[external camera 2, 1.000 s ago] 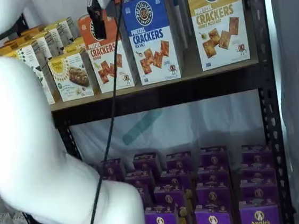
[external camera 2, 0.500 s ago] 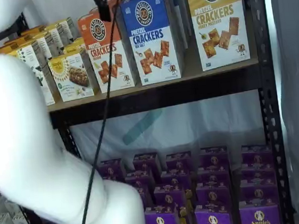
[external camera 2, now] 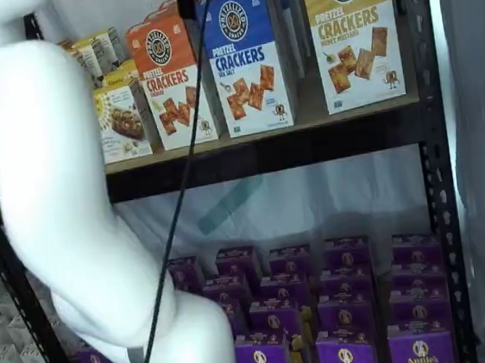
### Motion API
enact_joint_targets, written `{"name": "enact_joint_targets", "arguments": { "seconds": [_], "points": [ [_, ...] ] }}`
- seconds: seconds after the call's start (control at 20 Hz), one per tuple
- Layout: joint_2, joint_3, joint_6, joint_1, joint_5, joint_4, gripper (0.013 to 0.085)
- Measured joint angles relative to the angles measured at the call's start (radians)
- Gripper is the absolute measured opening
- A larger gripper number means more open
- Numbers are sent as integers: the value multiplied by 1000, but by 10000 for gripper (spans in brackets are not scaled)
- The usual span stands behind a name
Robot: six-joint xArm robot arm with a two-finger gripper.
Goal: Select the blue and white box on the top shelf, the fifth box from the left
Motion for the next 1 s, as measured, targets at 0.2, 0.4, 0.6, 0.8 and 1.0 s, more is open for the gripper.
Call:
{"name": "enact_joint_targets", "arguments": {
  "seconds": [0.2, 0.4, 0.6, 0.8, 1.0],
  "points": [
    [41, -25, -2, 16, -24, -21, 850],
    [79, -47, -5, 33, -43, -49, 850],
    [109, -62, -9, 44, -63, -72, 850],
    [134, -81, -11, 54, -70, -94, 850],
    [171, -126, -11, 61, -36, -123, 850]
  ]
}}
